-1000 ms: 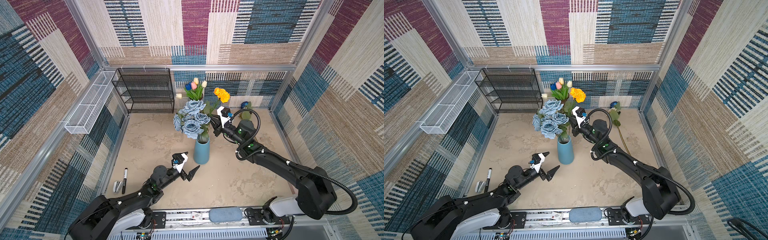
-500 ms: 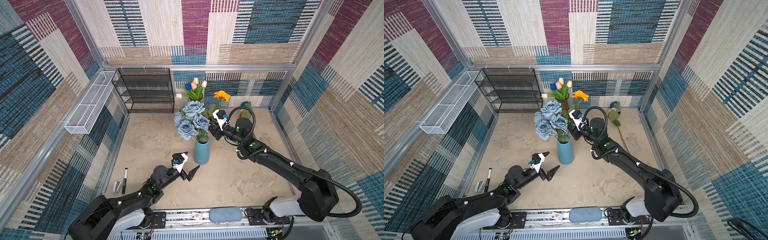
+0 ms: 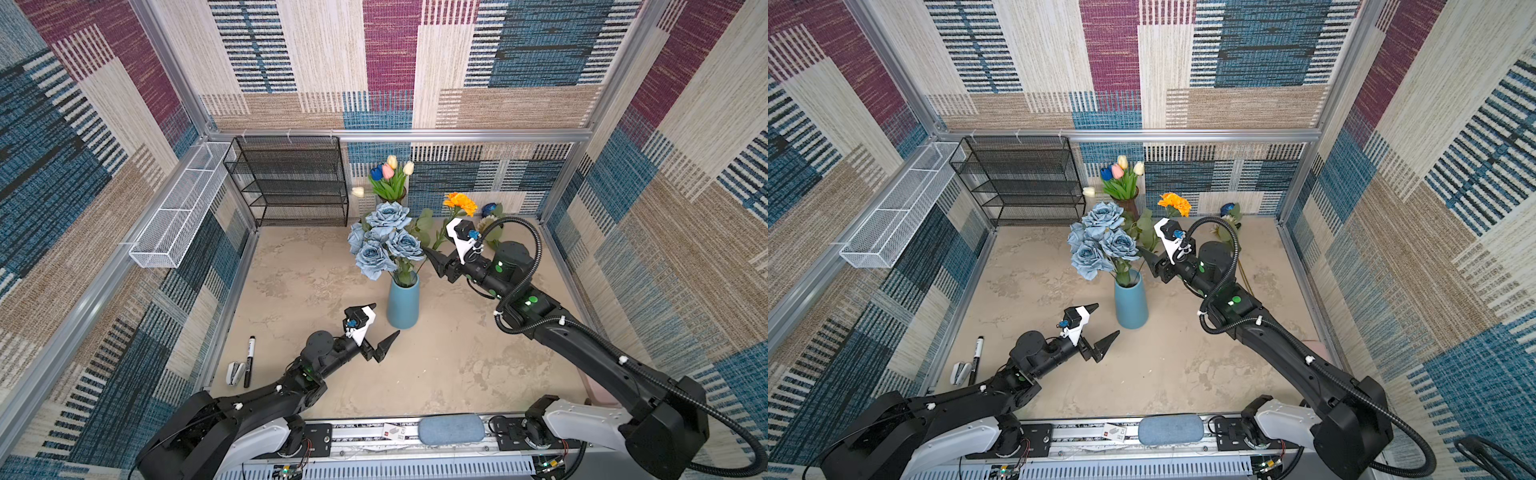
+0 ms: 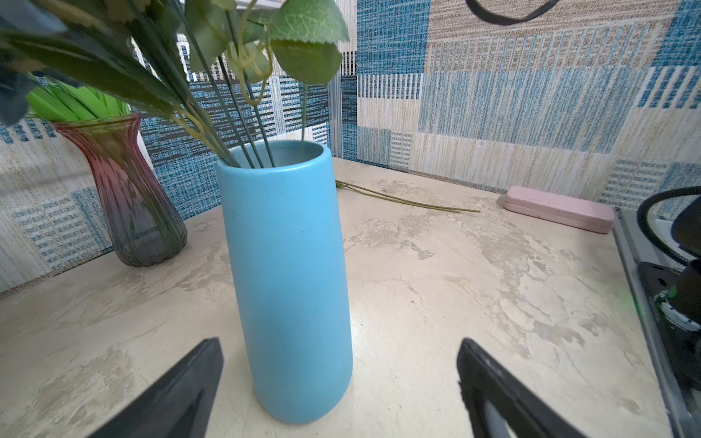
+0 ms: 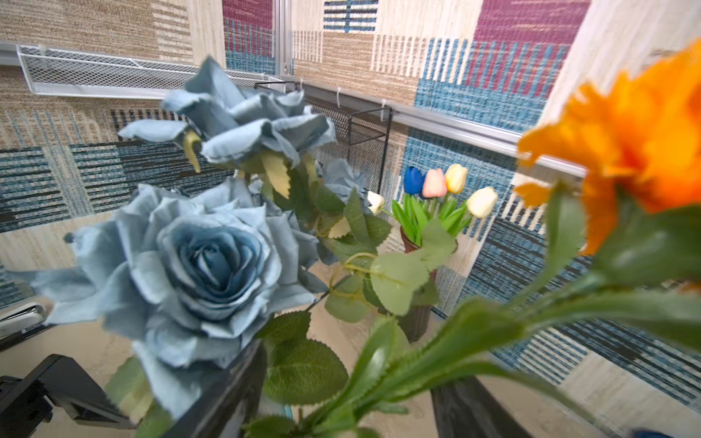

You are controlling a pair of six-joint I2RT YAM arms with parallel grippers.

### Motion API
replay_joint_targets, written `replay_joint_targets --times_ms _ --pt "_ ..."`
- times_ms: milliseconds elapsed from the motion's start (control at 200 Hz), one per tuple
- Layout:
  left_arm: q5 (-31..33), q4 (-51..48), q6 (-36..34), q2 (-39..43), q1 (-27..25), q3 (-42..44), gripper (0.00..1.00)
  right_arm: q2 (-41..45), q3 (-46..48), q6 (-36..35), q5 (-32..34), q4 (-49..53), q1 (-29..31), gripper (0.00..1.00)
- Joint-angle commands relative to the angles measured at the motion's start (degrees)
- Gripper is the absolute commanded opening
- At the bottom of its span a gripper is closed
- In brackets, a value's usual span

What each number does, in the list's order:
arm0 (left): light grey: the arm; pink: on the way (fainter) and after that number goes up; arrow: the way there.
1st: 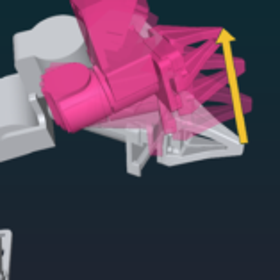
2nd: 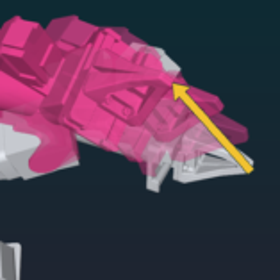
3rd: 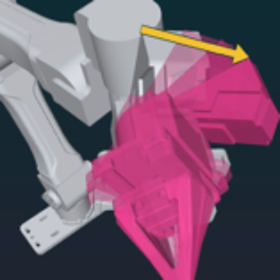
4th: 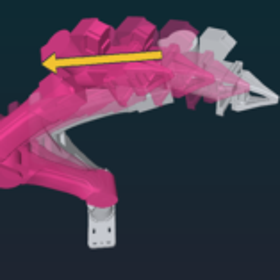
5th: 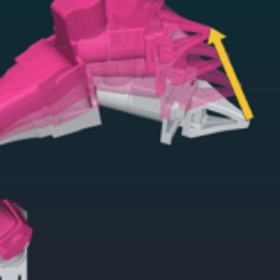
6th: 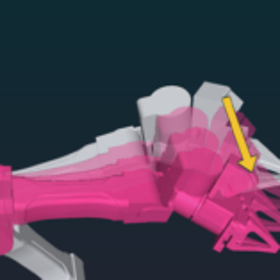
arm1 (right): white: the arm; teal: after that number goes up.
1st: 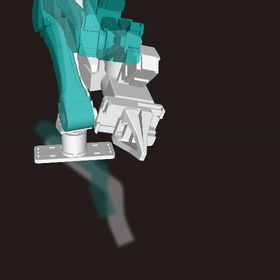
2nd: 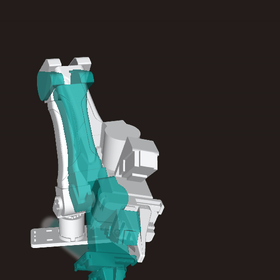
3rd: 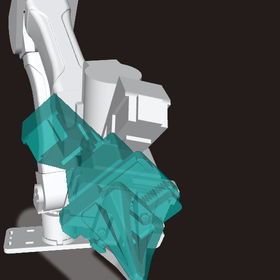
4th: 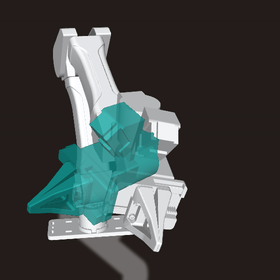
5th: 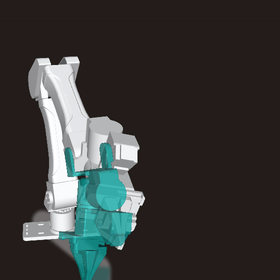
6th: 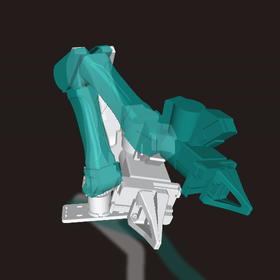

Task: Arrange the flowers into the vase
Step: 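Lower the orange flower stem into the light-blue vase with the right gripper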

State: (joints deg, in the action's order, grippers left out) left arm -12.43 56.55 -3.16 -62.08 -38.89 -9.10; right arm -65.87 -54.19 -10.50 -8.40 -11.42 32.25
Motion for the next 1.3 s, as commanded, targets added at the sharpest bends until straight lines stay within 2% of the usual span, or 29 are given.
replay_joint_targets --times_ms 0,95,205,336,496,746,867,1037,1127,1298 --pt "-0.5 1.2 -0.3 -0.2 0.0 -0.2 0.99 3.7 2.7 0.4 4.5 -3.1 0.1 0.7" --pt "-0.7 1.6 -0.3 -0.5 0.0 -0.1 0.99 5.9 3.7 0.5 4.7 -3.7 0.1 0.72" --pt "-0.7 1.5 -0.2 -0.2 0.0 0.0 0.99 4.6 2.2 0.1 4.3 -0.4 0.1 0.75" --pt "-0.8 1.0 -0.2 0.0 0.0 -0.1 0.99 1.0 -0.8 0.5 -0.5 3.3 0.1 0.53" --pt "-0.6 1.1 -0.4 0.0 0.0 0.0 0.99 -2.6 -4.6 -1.2 -1.7 5.2 0.1 0.32" --pt "-0.1 0.3 -0.9 0.6 0.0 -0.1 0.99 -5.8 -6.0 -5.5 -11.7 9.7 0.1 0.22" --pt "-0.3 0.4 -0.6 0.6 0.0 0.0 0.99 -4.5 -2.3 -5.3 -12.3 6.3 0.1 0.21" --pt "-0.2 2.0 -0.7 -0.9 0.0 -0.2 0.99 -2.6 1.2 -4.6 -13.5 2.3 0.1 0.24" --pt "-0.8 2.8 -0.1 -0.7 0.0 0.3 0.99 -2.5 0.6 -4.1 -11.2 2.5 0.1 0.48" --pt "-0.2 2.0 -0.6 -0.8 0.0 -0.2 0.99 -0.7 0.0 -3.2 -6.1 2.7 0.1 0.7"
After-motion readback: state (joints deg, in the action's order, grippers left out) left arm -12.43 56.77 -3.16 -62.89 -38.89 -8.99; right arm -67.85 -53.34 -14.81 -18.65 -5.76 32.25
